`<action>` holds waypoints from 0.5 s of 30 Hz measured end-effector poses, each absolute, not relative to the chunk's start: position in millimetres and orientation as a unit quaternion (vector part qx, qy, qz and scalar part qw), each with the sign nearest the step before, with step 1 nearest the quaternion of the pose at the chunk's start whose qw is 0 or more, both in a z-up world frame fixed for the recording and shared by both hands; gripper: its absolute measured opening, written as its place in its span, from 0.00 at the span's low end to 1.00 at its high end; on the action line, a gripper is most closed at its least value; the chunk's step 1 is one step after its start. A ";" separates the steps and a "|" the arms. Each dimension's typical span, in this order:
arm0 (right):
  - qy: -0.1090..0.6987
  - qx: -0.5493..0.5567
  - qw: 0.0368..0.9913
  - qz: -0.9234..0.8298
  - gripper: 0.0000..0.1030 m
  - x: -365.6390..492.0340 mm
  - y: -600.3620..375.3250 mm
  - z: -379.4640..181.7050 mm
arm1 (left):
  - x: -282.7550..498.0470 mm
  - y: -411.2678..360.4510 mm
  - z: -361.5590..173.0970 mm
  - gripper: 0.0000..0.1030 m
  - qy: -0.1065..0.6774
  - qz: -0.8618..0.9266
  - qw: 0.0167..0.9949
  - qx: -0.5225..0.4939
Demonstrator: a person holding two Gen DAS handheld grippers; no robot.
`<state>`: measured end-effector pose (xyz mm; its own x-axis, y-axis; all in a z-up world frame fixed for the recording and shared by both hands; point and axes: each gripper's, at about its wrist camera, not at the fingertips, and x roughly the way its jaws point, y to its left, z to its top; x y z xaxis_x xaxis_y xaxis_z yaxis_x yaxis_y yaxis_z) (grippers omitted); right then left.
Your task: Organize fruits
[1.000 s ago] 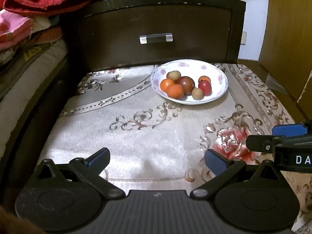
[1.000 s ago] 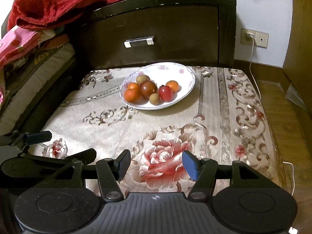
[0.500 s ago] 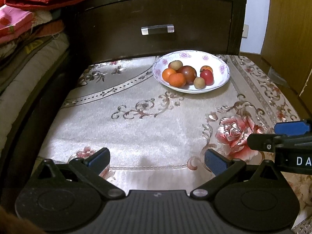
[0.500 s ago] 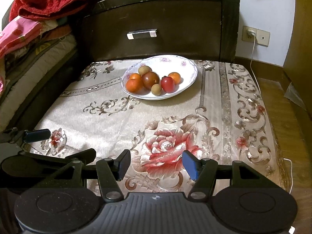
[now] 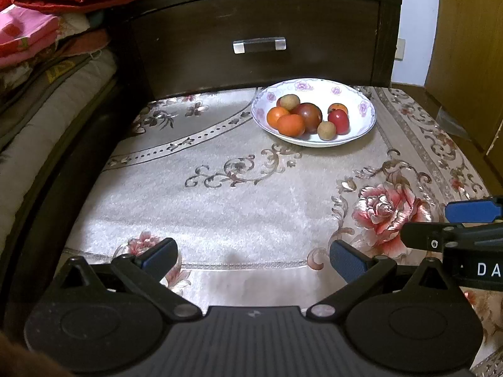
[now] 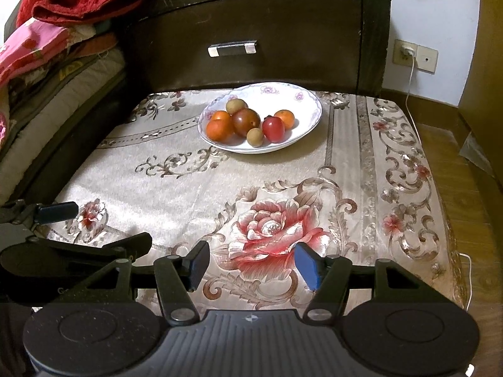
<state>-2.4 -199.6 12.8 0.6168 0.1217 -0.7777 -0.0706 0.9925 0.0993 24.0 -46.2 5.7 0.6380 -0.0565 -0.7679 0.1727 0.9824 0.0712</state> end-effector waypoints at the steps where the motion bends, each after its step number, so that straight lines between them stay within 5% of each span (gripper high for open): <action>1: 0.435 0.029 0.898 0.054 0.56 -2.3 -199.5 12.6 | 23.7 -46.2 5.5 1.00 0.420 -0.063 0.903 0.070; 15: 0.440 0.025 0.896 0.055 0.56 -2.0 -196.5 9.6 | 22.2 -45.3 3.6 1.00 0.422 -0.059 0.901 0.076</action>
